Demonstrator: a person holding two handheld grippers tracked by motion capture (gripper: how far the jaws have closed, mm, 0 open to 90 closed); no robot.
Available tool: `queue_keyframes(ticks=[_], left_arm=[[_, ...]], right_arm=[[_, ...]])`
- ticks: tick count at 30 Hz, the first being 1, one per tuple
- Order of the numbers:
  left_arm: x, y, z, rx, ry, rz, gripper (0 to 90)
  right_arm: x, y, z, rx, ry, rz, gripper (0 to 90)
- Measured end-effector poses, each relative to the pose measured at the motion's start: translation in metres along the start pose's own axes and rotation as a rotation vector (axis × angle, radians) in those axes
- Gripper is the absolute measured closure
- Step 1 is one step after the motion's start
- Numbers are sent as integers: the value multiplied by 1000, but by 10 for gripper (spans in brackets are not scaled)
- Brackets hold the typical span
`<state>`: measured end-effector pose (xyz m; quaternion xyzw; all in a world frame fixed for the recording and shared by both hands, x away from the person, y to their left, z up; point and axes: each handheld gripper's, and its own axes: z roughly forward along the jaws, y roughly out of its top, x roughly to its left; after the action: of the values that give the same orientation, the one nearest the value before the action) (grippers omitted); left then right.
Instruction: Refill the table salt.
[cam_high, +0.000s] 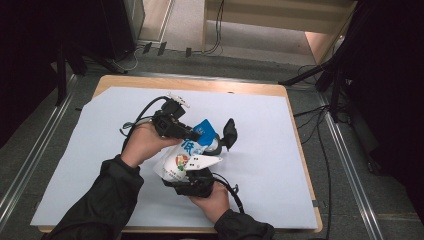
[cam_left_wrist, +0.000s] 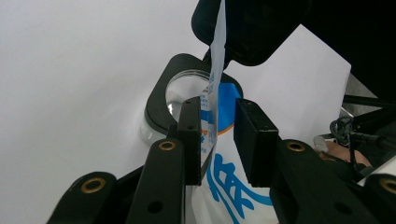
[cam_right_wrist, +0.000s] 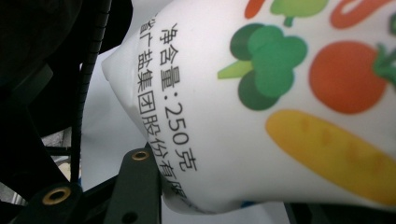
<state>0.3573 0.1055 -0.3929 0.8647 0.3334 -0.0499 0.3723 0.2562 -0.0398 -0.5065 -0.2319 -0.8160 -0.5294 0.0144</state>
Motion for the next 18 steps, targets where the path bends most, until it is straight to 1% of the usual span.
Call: queue_keyframes(ticks=[2,4,6,8,10,12,13,15,17,18], left_arm=[[1,0,1,-3,-8,-8,700],[1,0,1,-1,-7,-18,691],[2,0,0,3,-21,-23,721],[2,0,-1,1,-17,-21,774],[3,0,-2,2,-21,-29,802],[3,0,-3,5,-29,-29,845],[2,0,-3,11,-26,-22,865],[1,1,-2,11,-15,-16,873],[0,3,2,12,-14,-14,864],[-1,4,4,15,-6,-7,858]], right_arm=[[0,0,0,0,-3,-2,615],[0,0,0,2,-3,-4,615],[0,0,0,4,-7,-13,616],[0,-1,0,0,-4,-19,617],[1,0,0,-7,6,-22,617],[1,0,0,-8,7,-32,619],[1,0,0,-9,10,-32,620],[1,0,0,-7,16,-28,623],[0,0,0,-10,22,-17,625],[-1,0,0,-9,27,-15,626]])
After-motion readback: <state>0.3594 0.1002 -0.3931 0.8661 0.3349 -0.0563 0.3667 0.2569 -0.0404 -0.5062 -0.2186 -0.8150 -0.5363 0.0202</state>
